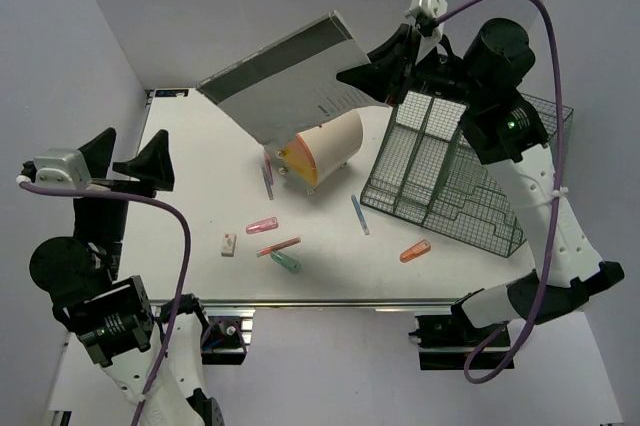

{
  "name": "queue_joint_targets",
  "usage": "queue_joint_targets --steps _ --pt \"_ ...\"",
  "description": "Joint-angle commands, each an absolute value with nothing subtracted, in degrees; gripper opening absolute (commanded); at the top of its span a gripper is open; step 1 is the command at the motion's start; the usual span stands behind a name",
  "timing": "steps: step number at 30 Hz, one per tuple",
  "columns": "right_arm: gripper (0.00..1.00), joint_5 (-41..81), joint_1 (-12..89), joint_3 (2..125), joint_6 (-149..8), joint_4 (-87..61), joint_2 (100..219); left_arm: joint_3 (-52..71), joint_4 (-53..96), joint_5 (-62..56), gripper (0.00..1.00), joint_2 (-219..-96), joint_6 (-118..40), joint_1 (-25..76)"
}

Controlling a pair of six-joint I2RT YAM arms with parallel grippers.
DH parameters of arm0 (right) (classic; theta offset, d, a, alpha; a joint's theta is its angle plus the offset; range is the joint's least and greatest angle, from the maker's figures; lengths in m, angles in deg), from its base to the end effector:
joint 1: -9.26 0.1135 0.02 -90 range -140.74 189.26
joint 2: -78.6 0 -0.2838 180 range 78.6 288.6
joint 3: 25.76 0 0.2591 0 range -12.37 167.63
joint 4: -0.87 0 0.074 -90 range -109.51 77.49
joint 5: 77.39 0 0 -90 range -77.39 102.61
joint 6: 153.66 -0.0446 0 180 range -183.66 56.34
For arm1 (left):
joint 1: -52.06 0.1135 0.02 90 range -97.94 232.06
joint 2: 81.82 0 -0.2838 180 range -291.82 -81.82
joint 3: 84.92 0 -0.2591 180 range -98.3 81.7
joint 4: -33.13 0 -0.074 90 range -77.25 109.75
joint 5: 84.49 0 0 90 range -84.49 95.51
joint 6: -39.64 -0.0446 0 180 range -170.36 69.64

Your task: Organize the desk

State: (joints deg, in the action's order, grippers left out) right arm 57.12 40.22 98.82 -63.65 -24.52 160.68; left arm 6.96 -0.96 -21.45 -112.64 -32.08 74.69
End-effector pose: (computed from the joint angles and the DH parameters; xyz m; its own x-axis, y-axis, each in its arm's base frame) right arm 0.2181 0.1673 0.6008 0.2525 0.1513 -0.9557 -0.9414 0.2669 -0.2064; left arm 0.0270 -0.0107 0.5218 0.3323 -0.1643 -0.9287 0.1536 0.9810 -0.1186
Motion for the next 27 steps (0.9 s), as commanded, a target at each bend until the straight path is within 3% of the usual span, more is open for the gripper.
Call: queue_joint_targets --steps 1,17,27 --pt "0.0 48.83 38.71 96.79 -61.12 -23.58 156.65 6.64 -3.19 -13.13 0.91 -112.75 -32.34 74.65" --pt "0.0 8.43 38.09 94.07 -71.57 -35.45 149.71 12.43 -6.45 -13.47 0.9 -107.13 -27.96 74.65" --pt "0.0 -8.48 37.92 86.24 -77.46 -33.78 143.81 17.53 -3.2 -15.76 0.9 -105.2 -24.79 74.65"
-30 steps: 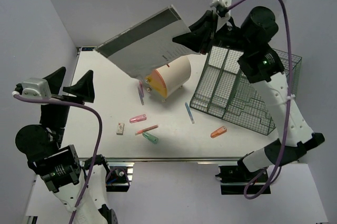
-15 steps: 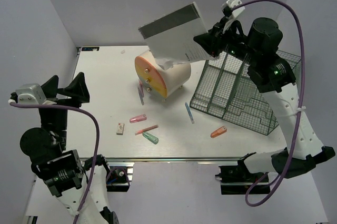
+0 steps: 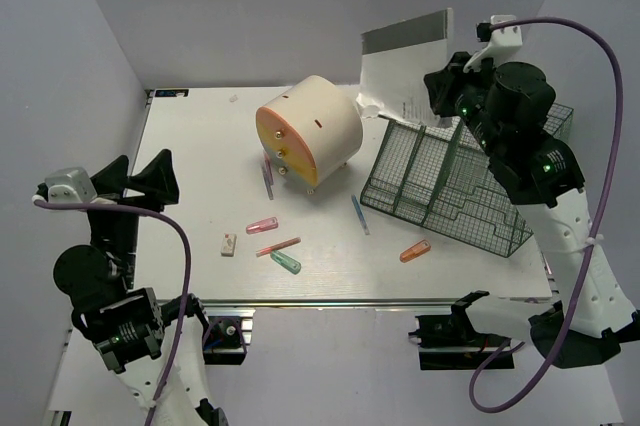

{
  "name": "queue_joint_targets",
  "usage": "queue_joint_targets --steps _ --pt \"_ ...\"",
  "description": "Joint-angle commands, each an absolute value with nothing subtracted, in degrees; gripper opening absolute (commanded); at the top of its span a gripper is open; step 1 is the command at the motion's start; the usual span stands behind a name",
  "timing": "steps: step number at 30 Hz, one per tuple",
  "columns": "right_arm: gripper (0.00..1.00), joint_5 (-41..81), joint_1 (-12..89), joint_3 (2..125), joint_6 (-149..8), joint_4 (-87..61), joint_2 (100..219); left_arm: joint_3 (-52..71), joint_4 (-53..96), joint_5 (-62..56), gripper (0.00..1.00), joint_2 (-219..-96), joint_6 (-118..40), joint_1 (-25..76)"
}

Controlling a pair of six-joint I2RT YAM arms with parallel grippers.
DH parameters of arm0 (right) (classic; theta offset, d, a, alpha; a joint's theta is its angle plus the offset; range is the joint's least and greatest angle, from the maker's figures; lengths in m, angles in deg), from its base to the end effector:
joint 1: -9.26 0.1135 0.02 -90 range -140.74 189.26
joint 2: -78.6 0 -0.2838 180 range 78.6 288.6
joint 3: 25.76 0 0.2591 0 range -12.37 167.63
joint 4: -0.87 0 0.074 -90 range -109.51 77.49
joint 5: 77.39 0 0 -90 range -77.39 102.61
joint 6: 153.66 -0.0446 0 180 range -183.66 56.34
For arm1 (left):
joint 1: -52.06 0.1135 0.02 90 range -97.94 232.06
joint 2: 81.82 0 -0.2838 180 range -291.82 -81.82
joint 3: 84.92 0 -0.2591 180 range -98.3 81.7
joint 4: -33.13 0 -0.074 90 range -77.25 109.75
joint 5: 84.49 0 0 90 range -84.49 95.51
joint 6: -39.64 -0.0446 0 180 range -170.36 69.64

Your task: Organize the desk

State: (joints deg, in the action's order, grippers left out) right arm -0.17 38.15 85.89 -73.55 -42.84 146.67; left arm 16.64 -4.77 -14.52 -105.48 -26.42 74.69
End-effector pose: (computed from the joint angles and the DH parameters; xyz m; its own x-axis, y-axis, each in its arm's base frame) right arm 0.1967 0.0973 0.5551 -0.0496 0.1639 -0.9852 -0.2730 0.9466 0.1713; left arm 0.0247 -0.0063 0.4727 0.2689 -0.3009 -0.9149 0.0548 0.9532 -0.2974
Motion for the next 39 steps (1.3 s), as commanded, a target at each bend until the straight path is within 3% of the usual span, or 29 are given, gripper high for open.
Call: queue_joint_targets --steps 1,18,39 --pt "0.0 -9.88 38.0 85.98 -77.72 -34.83 143.55 17.88 -3.19 -15.85 0.89 -105.02 -24.79 74.65" --pt "0.0 -23.16 37.57 83.69 -92.92 -47.57 142.58 22.89 0.49 -17.61 0.89 -104.93 -24.17 74.65" --pt "0.0 -22.46 36.33 80.18 -96.8 -46.53 148.56 25.71 3.05 -18.4 0.89 -105.63 -24.61 74.65"
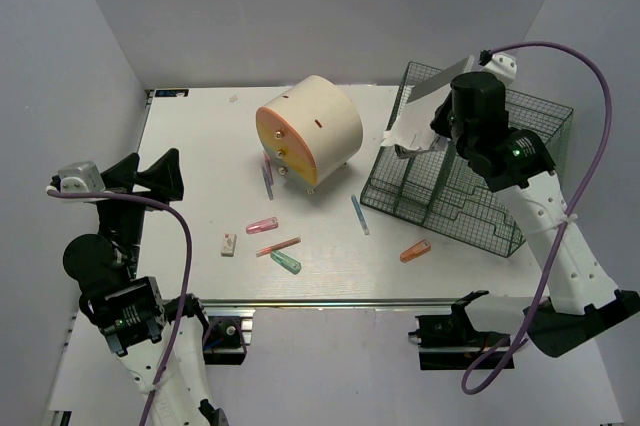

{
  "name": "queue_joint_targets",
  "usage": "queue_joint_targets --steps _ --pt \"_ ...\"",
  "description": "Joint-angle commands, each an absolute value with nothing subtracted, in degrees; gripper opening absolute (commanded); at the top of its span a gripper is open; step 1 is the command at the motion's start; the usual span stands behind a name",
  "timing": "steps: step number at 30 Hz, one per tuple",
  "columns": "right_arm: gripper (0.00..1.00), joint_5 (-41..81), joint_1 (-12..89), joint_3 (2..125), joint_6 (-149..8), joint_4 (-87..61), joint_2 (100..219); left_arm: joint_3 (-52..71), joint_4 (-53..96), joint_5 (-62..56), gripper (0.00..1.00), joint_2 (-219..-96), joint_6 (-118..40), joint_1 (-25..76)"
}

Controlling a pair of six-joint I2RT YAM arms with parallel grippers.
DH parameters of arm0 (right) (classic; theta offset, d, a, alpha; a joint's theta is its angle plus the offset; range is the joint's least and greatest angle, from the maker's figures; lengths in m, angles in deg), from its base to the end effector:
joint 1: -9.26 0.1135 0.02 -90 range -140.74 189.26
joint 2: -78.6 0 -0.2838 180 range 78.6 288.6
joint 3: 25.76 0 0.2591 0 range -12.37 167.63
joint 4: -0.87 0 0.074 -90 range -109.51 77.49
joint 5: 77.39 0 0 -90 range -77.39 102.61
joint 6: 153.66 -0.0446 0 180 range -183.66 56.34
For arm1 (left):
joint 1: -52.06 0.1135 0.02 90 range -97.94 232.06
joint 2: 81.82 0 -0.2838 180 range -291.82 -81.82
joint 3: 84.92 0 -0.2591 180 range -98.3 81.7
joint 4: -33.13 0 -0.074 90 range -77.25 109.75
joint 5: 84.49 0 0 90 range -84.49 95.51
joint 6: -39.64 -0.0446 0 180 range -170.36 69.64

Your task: Organize the desk

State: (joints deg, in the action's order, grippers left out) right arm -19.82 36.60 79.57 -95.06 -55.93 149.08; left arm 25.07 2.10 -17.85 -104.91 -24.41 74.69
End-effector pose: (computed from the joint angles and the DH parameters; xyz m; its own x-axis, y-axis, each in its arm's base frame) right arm 0.2254 0.0896 0.4873 -0.2552 0.3631 -0.8961 0.2193 0.9244 0.3121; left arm 0.0497 0.0016 0.4455 0.2278 -0.3403 -0.9123 0.1095 0.9400 -0.3233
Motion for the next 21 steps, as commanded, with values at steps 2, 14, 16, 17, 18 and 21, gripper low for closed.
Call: queue_joint_targets --steps 2,14,16,17,18,21 --pt "0.0 -23.33 36.25 80.18 -96.54 -46.44 149.44 25.88 3.31 -18.4 0.89 -105.72 -24.7 74.13" --pt "0.0 -23.96 35.98 79.65 -96.8 -46.53 154.09 27.73 5.07 -18.84 0.89 -106.07 -24.17 74.12" --pt "0.0 -23.69 35.98 80.26 -96.71 -46.09 155.41 27.82 5.24 -18.84 0.89 -106.16 -24.26 73.59" --pt "0.0 -23.61 36.07 80.35 -96.71 -45.65 155.76 27.82 5.16 -18.66 0.89 -106.34 -24.26 73.59" --pt "0.0 -23.52 36.07 80.61 -96.97 -45.13 156.64 27.91 5.07 -18.49 0.89 -106.25 -24.26 73.59" --pt "0.0 -24.13 35.81 81.4 -97.85 -45.64 159.18 27.64 4.72 -18.22 0.89 -106.34 -24.43 73.59"
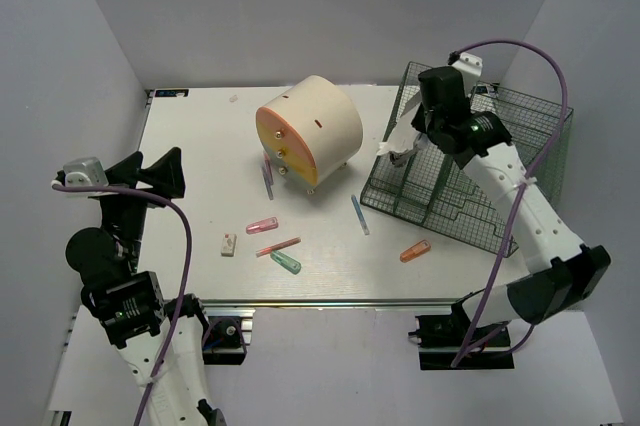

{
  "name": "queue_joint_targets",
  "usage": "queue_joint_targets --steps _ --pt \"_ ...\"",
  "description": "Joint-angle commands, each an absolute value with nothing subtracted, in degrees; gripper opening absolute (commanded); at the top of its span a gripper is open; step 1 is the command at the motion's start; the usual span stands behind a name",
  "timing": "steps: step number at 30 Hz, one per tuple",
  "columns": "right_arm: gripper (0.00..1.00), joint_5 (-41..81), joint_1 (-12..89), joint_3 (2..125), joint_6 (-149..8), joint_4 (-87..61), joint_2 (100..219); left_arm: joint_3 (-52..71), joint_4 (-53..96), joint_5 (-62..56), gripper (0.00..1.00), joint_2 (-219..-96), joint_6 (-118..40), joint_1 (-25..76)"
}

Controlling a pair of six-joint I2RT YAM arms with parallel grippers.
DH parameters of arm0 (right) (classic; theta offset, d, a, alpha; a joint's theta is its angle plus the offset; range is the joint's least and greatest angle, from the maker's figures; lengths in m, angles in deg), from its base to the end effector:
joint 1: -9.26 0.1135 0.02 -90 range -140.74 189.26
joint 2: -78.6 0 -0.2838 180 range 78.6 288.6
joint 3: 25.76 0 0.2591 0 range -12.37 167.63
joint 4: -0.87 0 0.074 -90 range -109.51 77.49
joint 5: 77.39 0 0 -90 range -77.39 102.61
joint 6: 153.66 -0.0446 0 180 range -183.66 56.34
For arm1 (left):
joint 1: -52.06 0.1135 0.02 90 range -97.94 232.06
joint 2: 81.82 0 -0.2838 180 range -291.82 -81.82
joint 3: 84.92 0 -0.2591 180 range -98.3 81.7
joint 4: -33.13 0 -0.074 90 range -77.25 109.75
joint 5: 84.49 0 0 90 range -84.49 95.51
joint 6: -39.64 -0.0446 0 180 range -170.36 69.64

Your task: Organize the desk

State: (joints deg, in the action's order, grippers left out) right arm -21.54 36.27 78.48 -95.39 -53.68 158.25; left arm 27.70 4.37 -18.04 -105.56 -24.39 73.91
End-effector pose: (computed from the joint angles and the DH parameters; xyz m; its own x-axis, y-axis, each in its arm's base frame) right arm 0.2793 0.1143 0.4451 -0.3482 0.3110 -0.8843 0.2829 0.9342 0.2172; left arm 0.0612 0.0053 0.4361 0.2067 -0.3496 -0.9138 0.1199 0.9360 -0.3310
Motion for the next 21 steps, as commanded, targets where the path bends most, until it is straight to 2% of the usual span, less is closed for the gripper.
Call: queue_joint_targets --steps 1,6,7,10,13,15,16,21 --pt "0.0 -24.57 35.98 82.1 -98.29 -45.91 159.8 27.56 4.46 -18.05 0.89 -106.25 -24.61 73.59" --pt "0.0 -24.57 35.63 83.34 -98.65 -46.0 162.44 27.12 3.58 -18.13 0.89 -106.34 -24.7 73.59" --pt "0.03 -24.66 35.63 83.69 -98.73 -46.0 162.88 27.12 3.31 -18.05 0.89 -106.34 -24.7 73.59" --pt "0.18 -24.75 35.46 83.96 -98.82 -46.0 164.2 26.94 3.14 -17.96 0.89 -106.34 -24.96 73.59" --pt "0.43 -24.22 35.19 84.22 -98.56 -45.48 165.08 26.85 3.22 -17.96 0.89 -106.51 -24.96 73.59" --pt "0.8 -22.91 35.02 83.61 -96.9 -44.16 164.56 26.94 3.4 -17.96 0.89 -106.6 -24.79 73.59" --pt "0.89 -22.47 34.84 83.17 -96.45 -42.24 164.38 27.03 3.57 -18.13 0.89 -106.69 -24.87 73.59" --pt "0.89 -21.15 34.49 81.15 -89.97 -36.43 162.19 27.47 4.45 -18.66 0.89 -107.13 -24.35 73.59"
